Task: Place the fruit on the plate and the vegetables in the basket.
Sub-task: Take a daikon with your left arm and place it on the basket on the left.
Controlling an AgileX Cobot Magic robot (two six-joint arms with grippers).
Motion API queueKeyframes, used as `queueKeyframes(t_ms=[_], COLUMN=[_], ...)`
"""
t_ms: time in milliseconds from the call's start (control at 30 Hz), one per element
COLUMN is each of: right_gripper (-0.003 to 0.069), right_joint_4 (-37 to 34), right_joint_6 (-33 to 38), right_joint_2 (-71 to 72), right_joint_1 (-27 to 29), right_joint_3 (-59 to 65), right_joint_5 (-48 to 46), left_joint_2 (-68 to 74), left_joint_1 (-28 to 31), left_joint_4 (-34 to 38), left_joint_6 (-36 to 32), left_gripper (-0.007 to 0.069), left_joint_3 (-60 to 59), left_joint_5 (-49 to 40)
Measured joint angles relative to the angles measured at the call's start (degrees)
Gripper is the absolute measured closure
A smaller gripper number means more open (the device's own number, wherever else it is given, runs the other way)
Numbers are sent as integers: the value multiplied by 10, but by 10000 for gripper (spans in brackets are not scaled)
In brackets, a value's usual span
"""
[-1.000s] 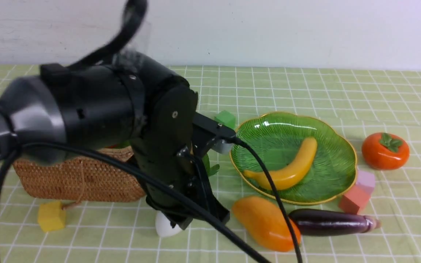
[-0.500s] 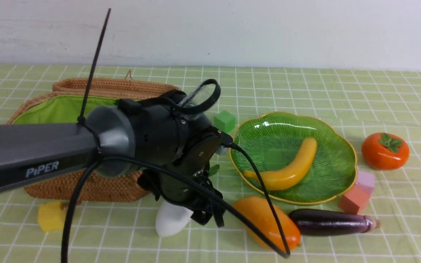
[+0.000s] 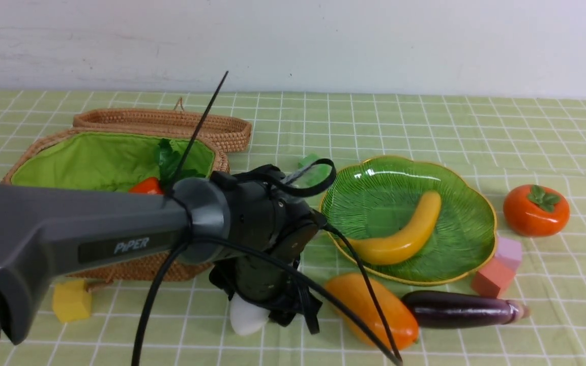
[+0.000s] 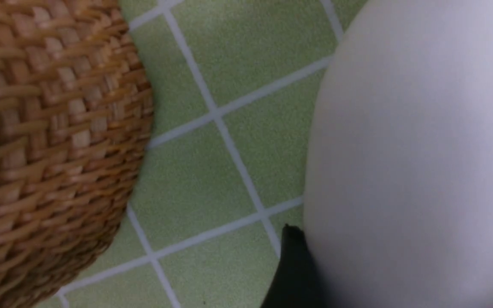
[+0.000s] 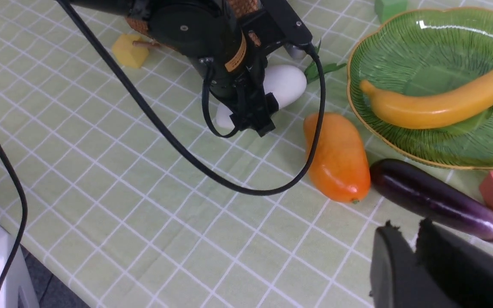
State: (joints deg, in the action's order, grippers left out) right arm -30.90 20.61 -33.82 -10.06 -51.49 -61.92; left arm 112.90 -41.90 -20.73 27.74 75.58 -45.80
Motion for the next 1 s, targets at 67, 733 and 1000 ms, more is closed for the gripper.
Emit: queueKeyframes(t_ms=[67, 733, 1000], right_gripper=[570, 566, 564], right_joint_4=[-1, -247, -296], right_joint_6=[0, 304, 342], right_joint_2=[0, -50, -89], right_joint_1=[0, 0, 0], right_joint_3=[0, -41, -72], right_joint_5=[-1, 97, 77], left_joint_2=[-3, -266, -201], left_joint_1=[0, 145, 303], left_joint_4=[3, 33, 131], left_joint_6=[0, -434, -705], left_gripper=[108, 108, 108], left_joint_3=[2, 33, 33], left_joint_5=[-12, -24, 19])
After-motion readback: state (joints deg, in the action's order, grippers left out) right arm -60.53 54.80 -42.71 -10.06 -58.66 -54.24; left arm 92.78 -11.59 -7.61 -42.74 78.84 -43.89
